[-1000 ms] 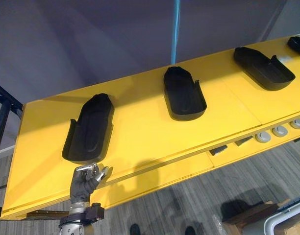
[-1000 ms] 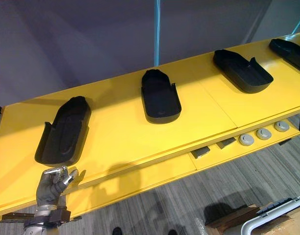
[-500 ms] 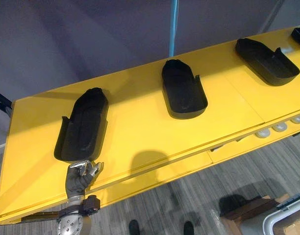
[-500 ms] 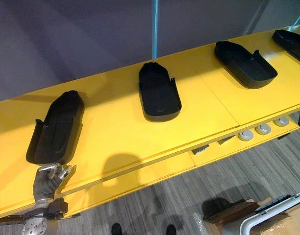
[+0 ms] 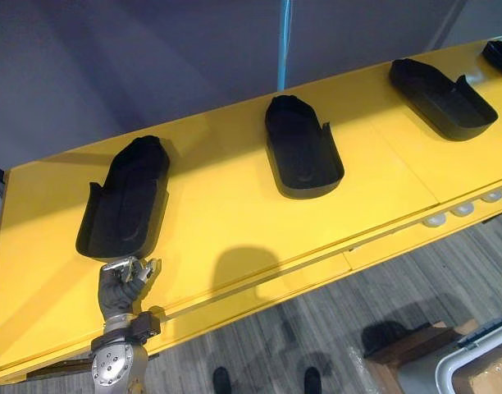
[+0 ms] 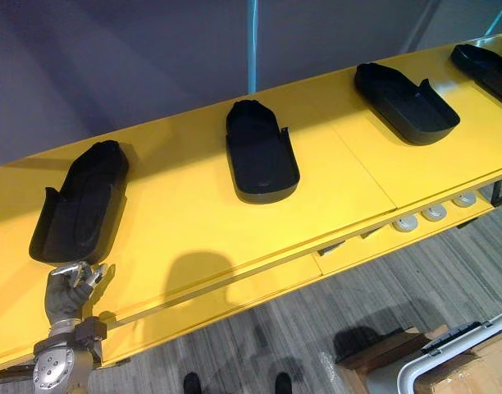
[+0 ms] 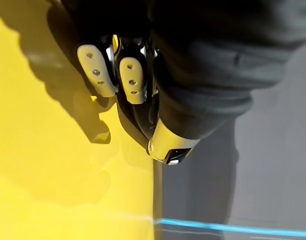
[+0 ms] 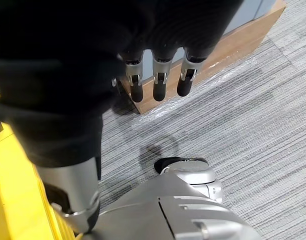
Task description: Walk over and take plastic housings, then place them on the shelf
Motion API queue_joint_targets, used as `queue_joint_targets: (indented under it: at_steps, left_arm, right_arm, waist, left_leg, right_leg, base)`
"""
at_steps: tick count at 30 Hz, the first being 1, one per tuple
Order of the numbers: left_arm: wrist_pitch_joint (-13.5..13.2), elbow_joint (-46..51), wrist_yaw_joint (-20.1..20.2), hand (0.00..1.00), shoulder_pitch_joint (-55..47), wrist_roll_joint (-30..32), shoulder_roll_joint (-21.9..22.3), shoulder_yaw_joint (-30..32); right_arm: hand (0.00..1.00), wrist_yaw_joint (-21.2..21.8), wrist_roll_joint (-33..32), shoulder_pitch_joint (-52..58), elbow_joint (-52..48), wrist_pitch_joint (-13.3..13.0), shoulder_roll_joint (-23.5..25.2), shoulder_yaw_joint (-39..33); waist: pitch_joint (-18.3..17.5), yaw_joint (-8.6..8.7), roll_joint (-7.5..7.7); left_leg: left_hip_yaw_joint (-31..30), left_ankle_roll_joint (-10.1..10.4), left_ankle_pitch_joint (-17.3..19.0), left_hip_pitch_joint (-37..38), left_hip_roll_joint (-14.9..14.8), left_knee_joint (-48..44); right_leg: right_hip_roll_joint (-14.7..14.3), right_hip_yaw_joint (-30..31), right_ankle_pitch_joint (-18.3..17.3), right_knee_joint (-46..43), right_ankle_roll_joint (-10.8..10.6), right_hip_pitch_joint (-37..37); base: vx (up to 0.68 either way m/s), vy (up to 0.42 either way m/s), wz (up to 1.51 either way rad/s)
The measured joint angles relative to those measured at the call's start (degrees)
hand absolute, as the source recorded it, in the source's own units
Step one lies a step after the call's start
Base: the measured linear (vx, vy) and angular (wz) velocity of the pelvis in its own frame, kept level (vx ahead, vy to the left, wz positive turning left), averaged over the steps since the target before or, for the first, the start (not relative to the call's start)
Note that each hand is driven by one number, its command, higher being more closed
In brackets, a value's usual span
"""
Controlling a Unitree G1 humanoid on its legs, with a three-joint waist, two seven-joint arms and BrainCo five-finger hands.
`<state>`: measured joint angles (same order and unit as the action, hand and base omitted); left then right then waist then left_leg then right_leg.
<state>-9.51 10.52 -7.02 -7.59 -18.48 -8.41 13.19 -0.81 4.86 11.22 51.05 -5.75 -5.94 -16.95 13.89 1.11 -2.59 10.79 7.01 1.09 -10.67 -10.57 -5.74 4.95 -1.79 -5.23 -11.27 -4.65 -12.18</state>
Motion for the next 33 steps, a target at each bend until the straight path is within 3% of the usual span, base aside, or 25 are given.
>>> queue_joint_targets:
  at_steps: [5, 6, 10, 16, 20, 24, 27, 29, 33]
  left_arm:
    - [-0.3, -0.4, 0.3, 1.0, 1.4, -1.6, -1.7, -2.8]
    - [-0.3, -0.4, 0.4, 0.0, 1.7, -1.6, -1.9, -3.2]
    - [-0.4, 1.3, 1.7, 0.0, 2.2, -2.7, -2.6, -6.6]
    - [-2.0, 13.8, 2.8, 0.0, -0.9, -5.3, -2.3, -7.0]
    - [-5.4, 17.9, 1.7, 0.0, -1.0, -6.2, -0.7, -1.3]
    - [-5.9, 17.5, -5.6, 0.0, -1.2, -0.4, -0.1, 7.0]
    - [-5.2, 14.9, -7.6, 0.0, -1.2, 5.0, -0.1, 11.3]
    - [-2.2, 9.7, -9.4, 0.0, -0.8, 10.5, -0.3, 16.0]
    - [1.3, 3.7, -9.6, 0.0, -0.4, 15.0, -1.7, 18.3]
  right_arm:
    - [0.0, 0.0, 0.0, -0.2, 0.2, 0.0, 0.0, 0.0]
    - [0.0, 0.0, 0.0, -0.3, 0.2, 0.0, 0.0, 0.0]
    - [0.0, 0.1, 0.0, -0.9, 2.5, -0.1, 0.1, -0.9]
    - [0.0, 0.5, 0.0, -0.9, 4.9, 0.0, 0.3, -2.9]
    - [0.0, 0.5, 0.0, -0.9, 6.1, 0.0, 0.5, -3.4]
    - [0.0, 0.5, 0.0, -0.9, 6.8, 0.1, 0.5, -4.6]
    - [0.0, 0.6, 0.0, -0.9, 6.9, 0.1, 0.5, -5.0]
    - [0.0, 1.4, 0.0, -0.9, 6.8, 0.1, 0.5, -5.0]
    - [0.0, 2.3, 0.1, -0.7, 6.8, 0.3, 0.8, -5.5]
  waist:
    - [0.0, 0.96, 0.05]
    - [0.0, 1.07, 0.05]
    - [0.0, 1.63, 0.07]
    - [-0.1, 2.23, 0.03]
    - [-0.2, 2.08, -0.15]
    - [-1.9, 0.61, -0.56]
    - [-3.2, 0.3, -0.93]
    - [-4.5, -0.21, -1.28]
    - [-5.4, -0.59, -0.99]
  left_leg:
    - [0.1, 0.0, 0.0, 0.0, 0.0, 0.0]
    - [0.1, 0.0, 0.0, 0.0, 0.0, 0.0]
    - [0.2, 0.0, 0.0, 0.0, 0.1, 0.1]
    - [-0.6, 0.0, 0.0, 2.1, 0.2, 0.2]
    - [-2.2, -0.1, 0.0, 3.2, 0.5, 0.3]
    - [-3.6, -0.2, -0.1, 3.9, 0.7, 0.5]
    - [-4.6, -0.1, -0.4, 4.1, 0.8, 1.0]
    - [-4.6, 0.0, -0.7, 4.4, 0.8, 1.8]
    - [-4.6, 0.0, -0.9, 4.5, 0.8, 2.2]
  right_leg:
    - [0.0, 0.2, 0.0, 0.0, 0.0, -0.1]
    - [0.0, 0.2, 0.0, 0.0, 0.0, -0.2]
    - [0.0, 0.4, 0.0, 0.1, 0.0, -0.2]
    - [0.1, -0.4, 0.0, 1.0, 0.0, 2.9]
    - [0.3, -1.8, -0.1, 1.6, -0.2, 5.1]
    - [0.5, -3.2, -0.5, 1.8, -0.3, 6.7]
    - [0.5, -4.0, -0.8, 1.8, -0.3, 7.3]
    - [0.5, -4.1, -0.9, 1.8, -0.3, 7.4]
    - [0.4, -4.1, -0.9, 1.9, -0.3, 7.3]
  base:
    - [-0.02, 0.001, 0.0]
    - [0.0, 0.0, 0.0]
    - [0.0, 0.0, 0.0]
    - [0.0, -0.001, 0.06]
    - [-0.05, 0.001, 0.2]
    - [-0.05, -0.002, 0.16]
    - [-0.01, -0.005, 0.18]
    - [0.0, 0.0, 0.0]
    - [0.0, 0.0, 0.0]
